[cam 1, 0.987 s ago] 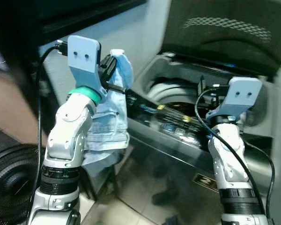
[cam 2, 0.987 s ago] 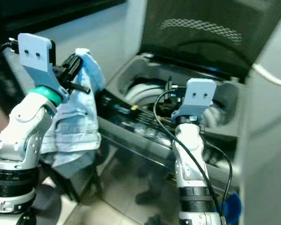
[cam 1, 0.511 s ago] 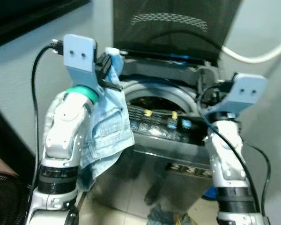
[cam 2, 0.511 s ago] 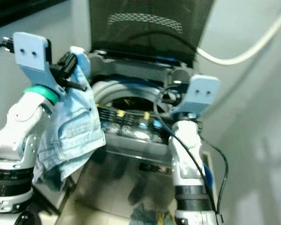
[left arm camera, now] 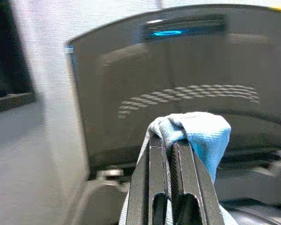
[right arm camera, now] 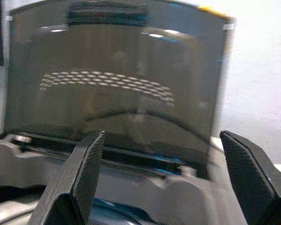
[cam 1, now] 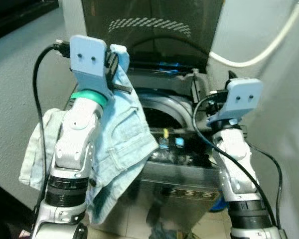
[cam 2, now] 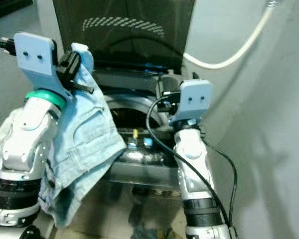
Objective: Clothes washing
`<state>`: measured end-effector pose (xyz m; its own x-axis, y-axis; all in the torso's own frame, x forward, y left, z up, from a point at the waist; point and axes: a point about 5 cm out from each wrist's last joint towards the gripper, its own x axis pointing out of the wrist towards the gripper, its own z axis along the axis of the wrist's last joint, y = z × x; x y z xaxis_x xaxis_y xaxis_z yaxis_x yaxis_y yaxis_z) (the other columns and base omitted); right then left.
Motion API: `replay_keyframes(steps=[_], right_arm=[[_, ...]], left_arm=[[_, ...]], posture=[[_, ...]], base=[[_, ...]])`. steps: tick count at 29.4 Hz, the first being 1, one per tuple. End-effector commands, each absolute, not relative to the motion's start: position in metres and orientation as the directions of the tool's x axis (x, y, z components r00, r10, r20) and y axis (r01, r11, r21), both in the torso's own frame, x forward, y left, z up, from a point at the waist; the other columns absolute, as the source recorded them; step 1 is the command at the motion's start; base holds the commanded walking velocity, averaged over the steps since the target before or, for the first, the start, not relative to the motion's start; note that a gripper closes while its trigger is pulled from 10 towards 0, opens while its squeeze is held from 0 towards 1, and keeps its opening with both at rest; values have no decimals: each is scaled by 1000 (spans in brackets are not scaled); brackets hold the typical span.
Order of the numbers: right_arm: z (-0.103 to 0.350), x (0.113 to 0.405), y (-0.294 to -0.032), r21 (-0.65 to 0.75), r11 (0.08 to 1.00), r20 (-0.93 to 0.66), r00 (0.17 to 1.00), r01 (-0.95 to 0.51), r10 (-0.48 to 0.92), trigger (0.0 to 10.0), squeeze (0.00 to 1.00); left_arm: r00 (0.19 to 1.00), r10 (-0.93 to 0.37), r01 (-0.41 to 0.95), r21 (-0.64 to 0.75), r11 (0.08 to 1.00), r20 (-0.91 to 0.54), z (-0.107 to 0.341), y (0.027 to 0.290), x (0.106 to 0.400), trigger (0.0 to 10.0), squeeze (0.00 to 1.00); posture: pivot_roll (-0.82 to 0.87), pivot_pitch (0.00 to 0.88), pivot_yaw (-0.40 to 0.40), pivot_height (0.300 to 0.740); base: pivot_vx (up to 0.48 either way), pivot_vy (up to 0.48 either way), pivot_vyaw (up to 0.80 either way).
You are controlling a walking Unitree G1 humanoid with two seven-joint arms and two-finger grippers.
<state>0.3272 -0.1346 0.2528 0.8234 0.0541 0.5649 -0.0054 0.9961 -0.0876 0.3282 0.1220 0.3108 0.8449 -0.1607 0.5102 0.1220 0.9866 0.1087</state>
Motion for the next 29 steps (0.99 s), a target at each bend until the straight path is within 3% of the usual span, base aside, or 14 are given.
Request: replay_keyframes(steps=[1, 9, 29], right_arm=[[249, 327, -132, -102, 995, 550, 833, -7, 63, 10000, 0], [248, 328, -135, -103, 995, 543, 838, 12, 46, 10000, 0], [247, 327, -139, -118, 992, 545, 838, 37, 34, 10000, 0]], left_arm=[[838, -148, 101, 117, 988, 525, 314, 125, 328, 10000, 0], [838, -177, 126, 133, 983, 516, 312, 121, 328, 10000, 0], [817, -237, 188, 144, 971, 526, 315, 113, 327, 10000, 0]], posture=[[77, 0, 53, 740], [77, 0, 53, 740], [68, 0, 59, 740]], base=[[416, 0, -800], [52, 0, -800], [0, 0, 0]])
